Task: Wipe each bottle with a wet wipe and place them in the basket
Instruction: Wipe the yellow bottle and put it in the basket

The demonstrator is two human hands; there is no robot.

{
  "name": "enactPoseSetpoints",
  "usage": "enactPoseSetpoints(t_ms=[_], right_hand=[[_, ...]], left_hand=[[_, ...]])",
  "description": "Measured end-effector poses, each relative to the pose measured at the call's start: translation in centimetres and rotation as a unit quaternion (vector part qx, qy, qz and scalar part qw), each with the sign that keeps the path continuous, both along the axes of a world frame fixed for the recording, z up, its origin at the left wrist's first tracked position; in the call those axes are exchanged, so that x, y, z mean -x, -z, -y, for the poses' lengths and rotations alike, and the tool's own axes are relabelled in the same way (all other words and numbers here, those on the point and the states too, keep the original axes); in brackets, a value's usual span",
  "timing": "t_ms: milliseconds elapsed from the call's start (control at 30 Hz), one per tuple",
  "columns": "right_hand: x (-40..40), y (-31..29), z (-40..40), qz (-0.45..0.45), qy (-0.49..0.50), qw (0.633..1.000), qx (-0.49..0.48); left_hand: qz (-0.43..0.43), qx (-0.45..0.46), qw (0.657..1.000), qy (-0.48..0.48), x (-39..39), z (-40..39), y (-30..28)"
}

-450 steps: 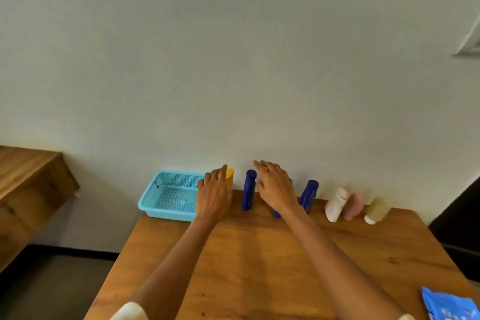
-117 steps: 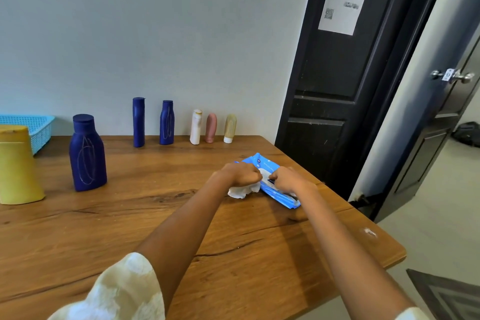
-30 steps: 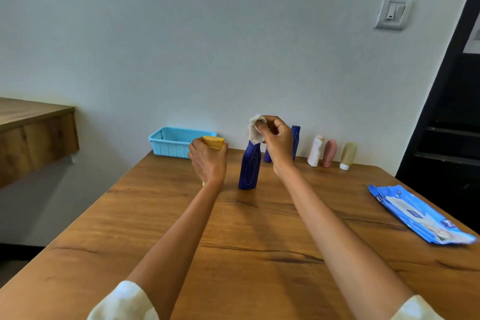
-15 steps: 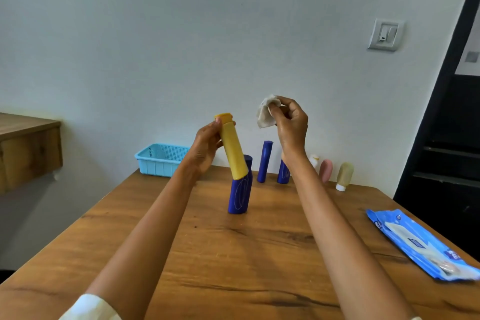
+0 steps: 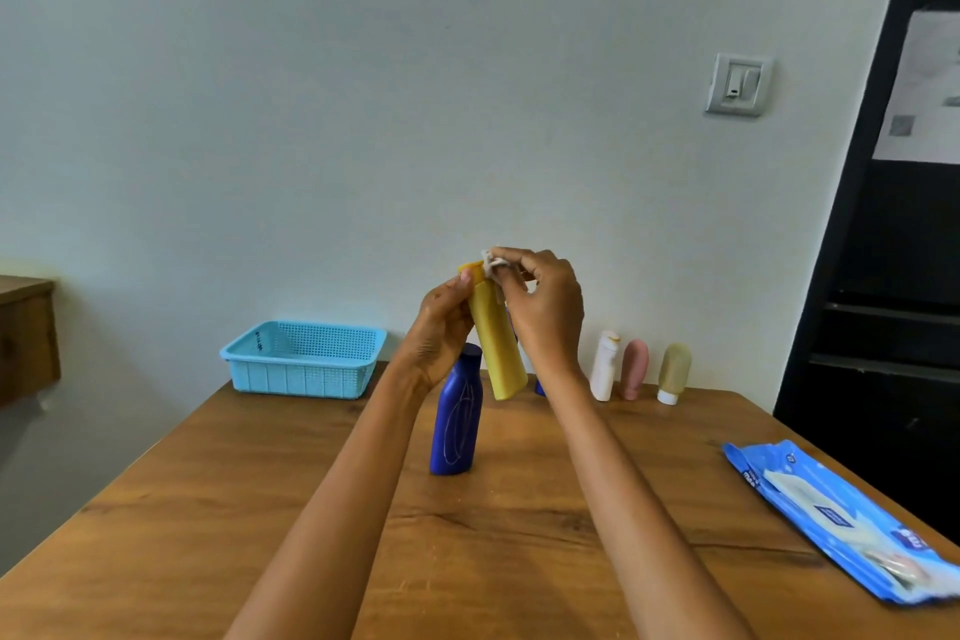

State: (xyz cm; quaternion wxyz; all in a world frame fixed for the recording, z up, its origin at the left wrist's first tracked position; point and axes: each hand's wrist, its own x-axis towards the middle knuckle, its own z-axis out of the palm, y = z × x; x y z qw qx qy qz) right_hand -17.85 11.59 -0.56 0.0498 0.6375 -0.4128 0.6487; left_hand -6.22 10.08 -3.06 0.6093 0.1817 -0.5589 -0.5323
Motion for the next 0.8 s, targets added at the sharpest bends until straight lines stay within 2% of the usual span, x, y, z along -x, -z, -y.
enactPoseSetpoints(t_ms=[233, 600, 733, 800], right_hand=[[-0.4, 0.3, -1.3, -0.099, -0.038, 0.993, 0.046], [-0.5, -1.2, -2.0, -0.071, -0.039, 0.994, 0.067], [-0.9, -0.2, -3.4, -0.153, -0.036, 0.982, 0.104], [-0.6, 0.1, -3.5, -0.165, -0.025, 0.981, 0.100]], left_hand=[[-0.016, 0.028, 0.999, -0.004, -0.3, 0.0, -0.3], [-0.047, 0.066, 0.996, 0.045, -1.4, -0.7, -2.3], [-0.055, 0.060, 0.996, 0.033, -2.3, -0.6, -2.6], [-0.052, 0.057, 0.997, 0.028, -2.5, -0.6, -2.5]])
